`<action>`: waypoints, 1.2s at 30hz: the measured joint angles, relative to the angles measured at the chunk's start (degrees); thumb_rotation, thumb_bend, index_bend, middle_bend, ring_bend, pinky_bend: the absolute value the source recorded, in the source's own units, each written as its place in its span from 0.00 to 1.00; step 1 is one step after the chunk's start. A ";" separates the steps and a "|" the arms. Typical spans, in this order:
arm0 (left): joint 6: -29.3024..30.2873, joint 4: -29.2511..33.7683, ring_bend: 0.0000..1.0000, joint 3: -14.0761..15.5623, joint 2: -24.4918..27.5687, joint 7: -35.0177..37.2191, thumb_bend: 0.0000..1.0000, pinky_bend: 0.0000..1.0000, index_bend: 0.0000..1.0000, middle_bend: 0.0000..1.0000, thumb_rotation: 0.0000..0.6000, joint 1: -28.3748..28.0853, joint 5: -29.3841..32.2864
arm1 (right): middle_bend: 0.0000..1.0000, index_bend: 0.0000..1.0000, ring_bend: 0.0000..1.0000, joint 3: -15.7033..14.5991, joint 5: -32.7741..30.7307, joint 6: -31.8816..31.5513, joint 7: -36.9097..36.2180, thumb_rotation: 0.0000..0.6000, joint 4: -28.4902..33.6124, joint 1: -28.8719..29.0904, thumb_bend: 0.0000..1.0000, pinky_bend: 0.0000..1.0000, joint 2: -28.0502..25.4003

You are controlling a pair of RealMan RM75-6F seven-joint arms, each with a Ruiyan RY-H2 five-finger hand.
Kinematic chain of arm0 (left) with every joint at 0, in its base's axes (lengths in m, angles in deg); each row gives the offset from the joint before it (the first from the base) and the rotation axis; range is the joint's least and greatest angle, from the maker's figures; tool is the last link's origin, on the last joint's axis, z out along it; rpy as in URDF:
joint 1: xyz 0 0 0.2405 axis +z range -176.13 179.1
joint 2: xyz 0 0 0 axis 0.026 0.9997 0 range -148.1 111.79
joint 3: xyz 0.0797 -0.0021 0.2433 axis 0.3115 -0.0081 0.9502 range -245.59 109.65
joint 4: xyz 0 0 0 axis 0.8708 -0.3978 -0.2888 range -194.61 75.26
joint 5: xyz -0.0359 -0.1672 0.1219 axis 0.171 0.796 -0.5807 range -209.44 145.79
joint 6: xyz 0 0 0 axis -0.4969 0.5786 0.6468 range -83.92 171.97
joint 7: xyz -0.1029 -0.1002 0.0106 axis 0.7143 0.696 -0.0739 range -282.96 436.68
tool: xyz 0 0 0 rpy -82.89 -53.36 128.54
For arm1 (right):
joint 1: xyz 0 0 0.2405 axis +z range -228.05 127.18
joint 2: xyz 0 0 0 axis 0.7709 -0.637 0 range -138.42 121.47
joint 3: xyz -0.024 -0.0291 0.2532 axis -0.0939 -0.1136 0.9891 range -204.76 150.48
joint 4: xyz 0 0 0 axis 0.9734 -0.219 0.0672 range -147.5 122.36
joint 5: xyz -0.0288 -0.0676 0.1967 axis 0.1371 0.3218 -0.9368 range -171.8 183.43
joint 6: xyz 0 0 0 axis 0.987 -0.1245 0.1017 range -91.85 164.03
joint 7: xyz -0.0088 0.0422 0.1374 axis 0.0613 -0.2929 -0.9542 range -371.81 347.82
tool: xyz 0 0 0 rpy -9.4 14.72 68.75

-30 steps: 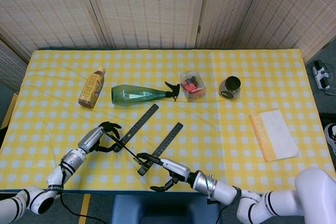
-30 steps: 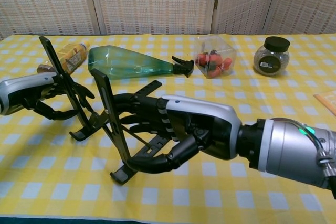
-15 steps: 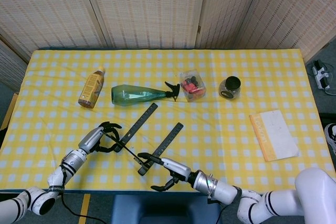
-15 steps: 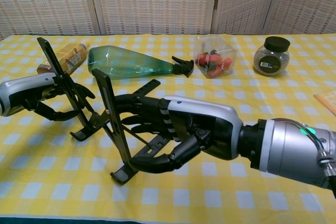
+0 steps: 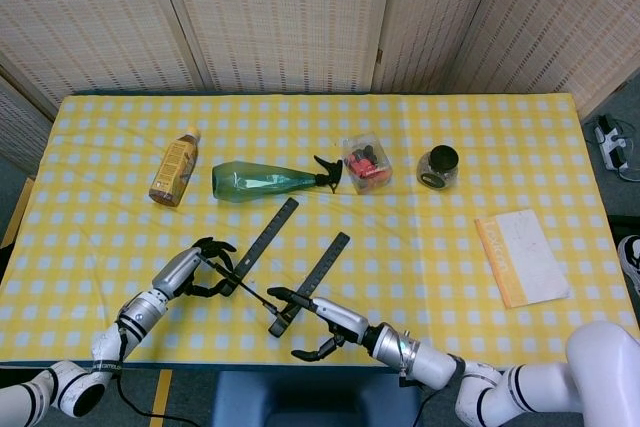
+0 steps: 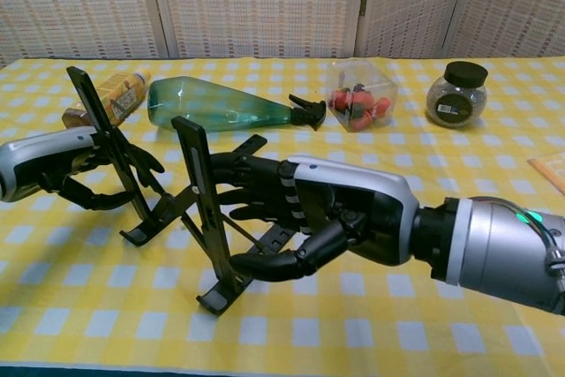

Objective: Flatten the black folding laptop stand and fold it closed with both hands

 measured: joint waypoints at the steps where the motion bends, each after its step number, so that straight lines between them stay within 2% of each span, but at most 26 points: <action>1: 0.03 0.19 0.17 0.00 0.08 -0.22 0.45 0.00 0.45 0.27 1.00 0.03 0.03 | 0.00 0.00 0.00 -0.01 -0.09 0.03 -0.25 1.00 0.02 -0.04 0.37 0.00 0.13; 10: 0.47 1.10 0.14 0.10 0.69 -1.06 0.45 0.00 0.38 0.26 1.00 0.41 0.07 | 0.00 0.00 0.00 -0.43 -1.30 0.35 -8.54 1.00 0.23 -0.65 0.37 0.00 0.91; 27: 0.23 2.17 0.12 0.07 1.48 -1.57 0.45 0.00 0.37 0.25 1.00 0.31 0.01 | 0.00 0.00 0.00 0.14 -3.57 3.92 -26.58 1.00 -2.52 -0.44 0.37 0.00 4.00; 36: 0.49 2.50 0.12 0.17 1.78 -1.58 0.45 0.00 0.36 0.25 1.00 0.56 -0.05 | 0.00 0.00 0.00 0.13 -2.98 4.90 -29.30 1.00 -3.59 -0.15 0.37 0.00 5.00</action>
